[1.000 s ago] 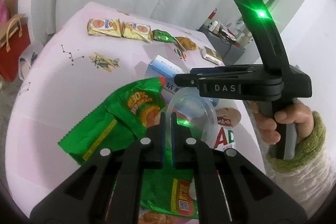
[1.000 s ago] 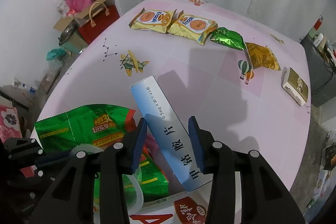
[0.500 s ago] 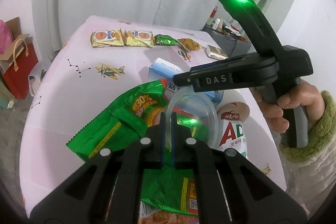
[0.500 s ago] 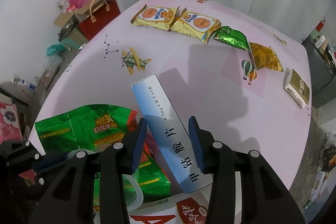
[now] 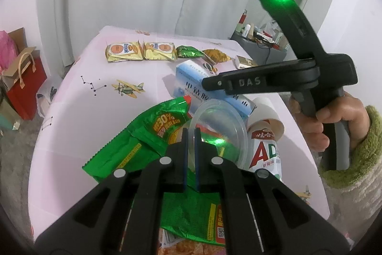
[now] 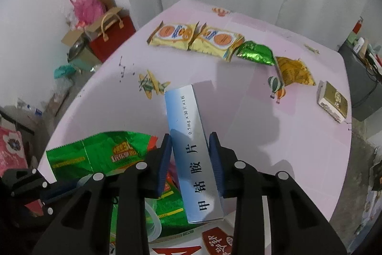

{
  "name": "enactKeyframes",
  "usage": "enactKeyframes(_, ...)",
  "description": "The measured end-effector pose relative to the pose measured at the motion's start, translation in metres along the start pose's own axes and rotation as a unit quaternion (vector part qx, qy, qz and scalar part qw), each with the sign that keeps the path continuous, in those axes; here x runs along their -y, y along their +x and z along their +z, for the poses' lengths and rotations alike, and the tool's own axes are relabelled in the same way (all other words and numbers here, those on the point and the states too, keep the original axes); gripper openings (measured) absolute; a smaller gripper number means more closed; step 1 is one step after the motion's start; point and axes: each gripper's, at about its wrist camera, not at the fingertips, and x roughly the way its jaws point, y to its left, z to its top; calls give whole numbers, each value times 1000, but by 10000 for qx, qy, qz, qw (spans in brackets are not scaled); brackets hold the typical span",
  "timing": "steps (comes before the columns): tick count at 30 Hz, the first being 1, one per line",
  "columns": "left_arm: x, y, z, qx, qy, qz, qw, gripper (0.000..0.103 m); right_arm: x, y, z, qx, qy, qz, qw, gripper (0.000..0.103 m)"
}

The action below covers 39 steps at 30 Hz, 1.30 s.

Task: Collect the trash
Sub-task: 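Lift the box and clear container and carry both toward the wastebasket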

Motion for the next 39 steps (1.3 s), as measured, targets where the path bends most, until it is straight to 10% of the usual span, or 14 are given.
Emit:
enactKeyframes(17, 15, -30, 6, 462, 206, 49, 9987, 3, 35, -109, -38, 1636, 1010, 42, 9813, 31)
enactKeyframes(39, 67, -68, 10, 737, 840, -298, 9933, 3, 58, -193, -218, 2673, 2973, -302, 9161, 31)
